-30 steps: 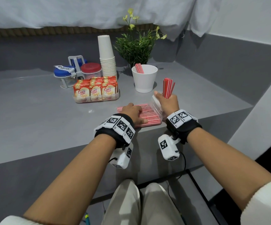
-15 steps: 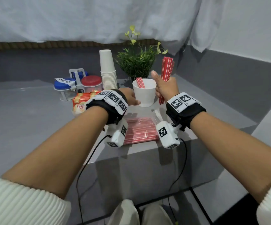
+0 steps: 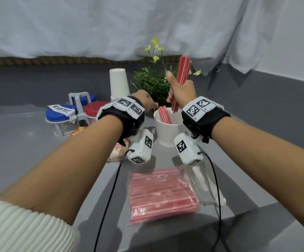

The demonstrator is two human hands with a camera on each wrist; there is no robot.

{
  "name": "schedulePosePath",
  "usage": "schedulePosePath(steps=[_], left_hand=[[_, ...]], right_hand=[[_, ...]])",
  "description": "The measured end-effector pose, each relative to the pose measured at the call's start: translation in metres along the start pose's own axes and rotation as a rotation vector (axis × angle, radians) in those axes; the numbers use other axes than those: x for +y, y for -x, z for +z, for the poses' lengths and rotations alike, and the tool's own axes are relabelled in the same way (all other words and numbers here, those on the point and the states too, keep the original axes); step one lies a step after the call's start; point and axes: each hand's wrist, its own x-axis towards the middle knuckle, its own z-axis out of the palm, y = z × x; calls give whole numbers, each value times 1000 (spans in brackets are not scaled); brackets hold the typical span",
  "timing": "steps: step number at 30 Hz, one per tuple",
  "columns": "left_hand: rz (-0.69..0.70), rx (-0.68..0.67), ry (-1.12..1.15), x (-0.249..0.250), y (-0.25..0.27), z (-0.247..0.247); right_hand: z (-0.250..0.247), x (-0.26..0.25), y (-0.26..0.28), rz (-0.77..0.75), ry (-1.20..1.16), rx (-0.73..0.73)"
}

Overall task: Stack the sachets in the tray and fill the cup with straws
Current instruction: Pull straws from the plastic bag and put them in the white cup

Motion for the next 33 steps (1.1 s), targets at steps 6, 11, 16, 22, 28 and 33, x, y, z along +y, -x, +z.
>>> schedulePosePath(steps=[6, 11, 16, 22, 28, 33], left_hand=[[-127, -135, 352, -24, -33, 18], [-135, -186, 563, -35, -38, 31], [-121, -171, 645, -39, -44, 30], [-101, -167, 649, -41, -48, 27], [-16, -201, 655, -38, -43, 28], [89, -133, 628, -34, -47, 26]], right_hand=[[6, 41, -19, 87, 313, -76], [5, 62, -18, 93, 711, -285], [0, 56, -15, 63, 813, -441], [-9, 44, -19, 144, 1003, -468], [5, 46, -9, 64, 1120, -669], [6, 57, -14, -14, 982, -615]])
